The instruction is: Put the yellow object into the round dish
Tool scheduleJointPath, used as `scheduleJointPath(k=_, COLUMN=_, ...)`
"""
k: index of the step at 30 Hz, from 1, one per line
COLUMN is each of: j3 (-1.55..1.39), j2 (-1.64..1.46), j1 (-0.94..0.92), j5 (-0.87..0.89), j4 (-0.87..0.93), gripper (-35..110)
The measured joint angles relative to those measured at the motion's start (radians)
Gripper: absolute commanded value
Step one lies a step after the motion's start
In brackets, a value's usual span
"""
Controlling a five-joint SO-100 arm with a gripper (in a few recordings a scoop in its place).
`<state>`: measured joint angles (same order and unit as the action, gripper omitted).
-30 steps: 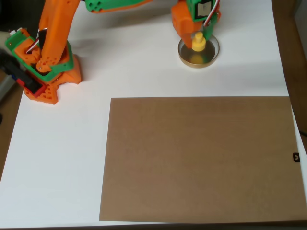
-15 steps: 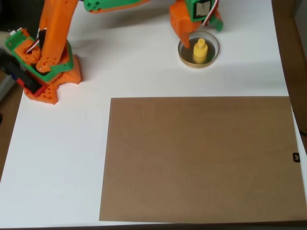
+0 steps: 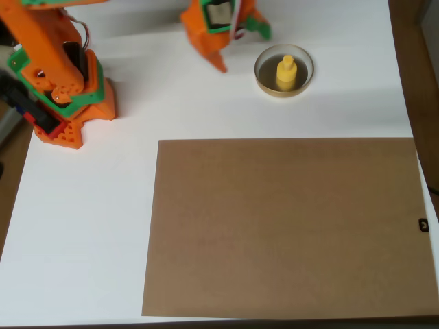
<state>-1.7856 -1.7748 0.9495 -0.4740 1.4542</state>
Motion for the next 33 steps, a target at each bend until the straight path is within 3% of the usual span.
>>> scheduleJointPath(k=10, j3=-0.230, j2=-0.456, j1=-0.385, j5=-0.063, j4=0.018, gripper=30)
scheduleJointPath(k=20, j3=-0.382, j2=-0.653, j1=-0.882, j5=0.054, j4=-0.126, gripper=29)
scheduleJointPath(k=33, j3=-0.618, j2=-0.881, j1=-1.201, j5=0.202, j4=-0.301, gripper=29)
